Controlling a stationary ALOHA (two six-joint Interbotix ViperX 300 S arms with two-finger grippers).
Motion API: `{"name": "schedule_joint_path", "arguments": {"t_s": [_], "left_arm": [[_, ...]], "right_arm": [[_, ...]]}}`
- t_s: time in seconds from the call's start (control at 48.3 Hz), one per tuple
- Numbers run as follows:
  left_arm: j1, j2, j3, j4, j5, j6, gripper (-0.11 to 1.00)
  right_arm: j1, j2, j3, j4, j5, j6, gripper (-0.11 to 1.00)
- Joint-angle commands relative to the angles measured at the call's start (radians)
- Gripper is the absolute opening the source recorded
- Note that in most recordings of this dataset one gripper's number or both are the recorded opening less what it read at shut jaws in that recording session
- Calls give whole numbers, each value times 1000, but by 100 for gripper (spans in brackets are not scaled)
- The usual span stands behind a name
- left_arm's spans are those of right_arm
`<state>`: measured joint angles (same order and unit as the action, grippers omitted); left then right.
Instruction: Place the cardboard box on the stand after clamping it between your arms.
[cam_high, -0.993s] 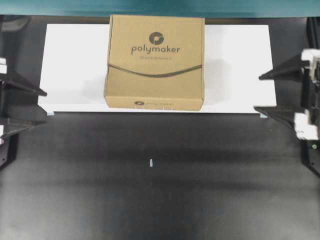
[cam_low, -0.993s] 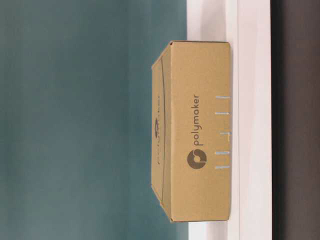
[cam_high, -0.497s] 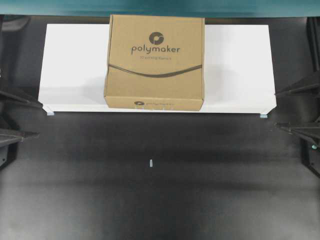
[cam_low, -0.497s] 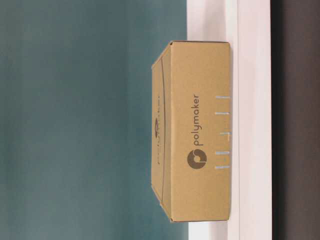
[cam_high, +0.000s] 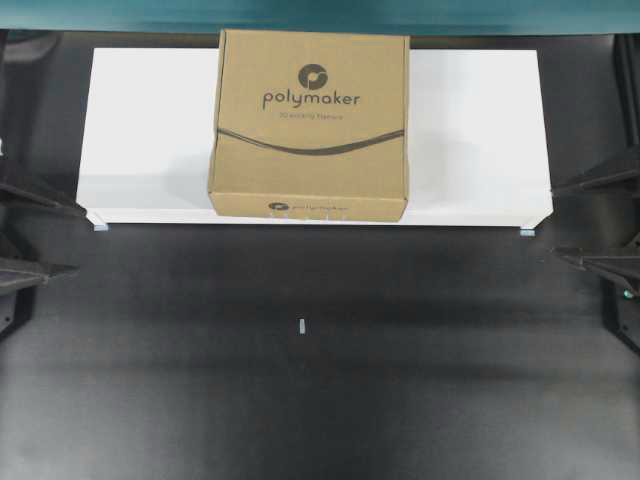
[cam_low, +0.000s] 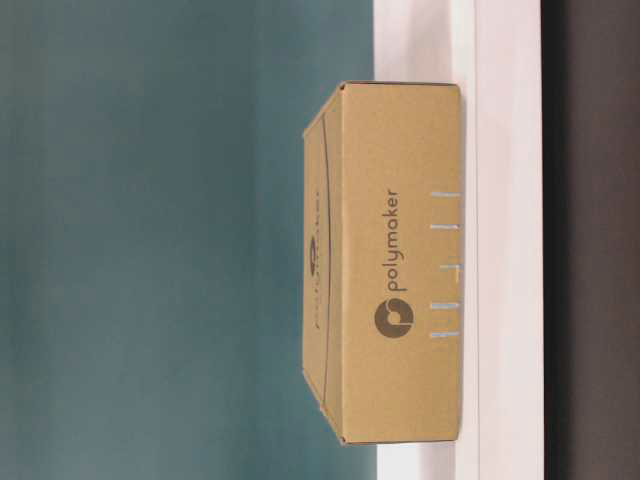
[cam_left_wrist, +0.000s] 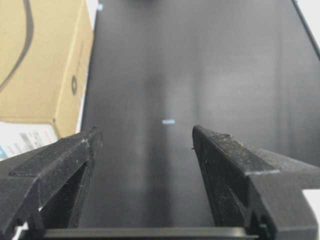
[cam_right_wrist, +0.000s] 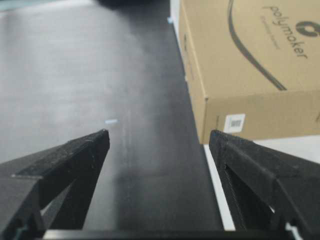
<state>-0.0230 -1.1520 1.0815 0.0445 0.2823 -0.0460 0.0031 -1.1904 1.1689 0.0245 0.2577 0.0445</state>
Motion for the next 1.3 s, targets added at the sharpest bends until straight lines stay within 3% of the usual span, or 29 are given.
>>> {"name": "schedule_joint_path", "arguments": {"t_s": [0.0, 1.283], "left_arm": [[-2, 6, -8, 3, -11, -2, 71], [3, 12, 9, 3, -15, -3, 71]], "right_arm": [[5, 5, 3, 0, -9, 9, 78], [5, 5, 40, 0, -67, 9, 77]]}}
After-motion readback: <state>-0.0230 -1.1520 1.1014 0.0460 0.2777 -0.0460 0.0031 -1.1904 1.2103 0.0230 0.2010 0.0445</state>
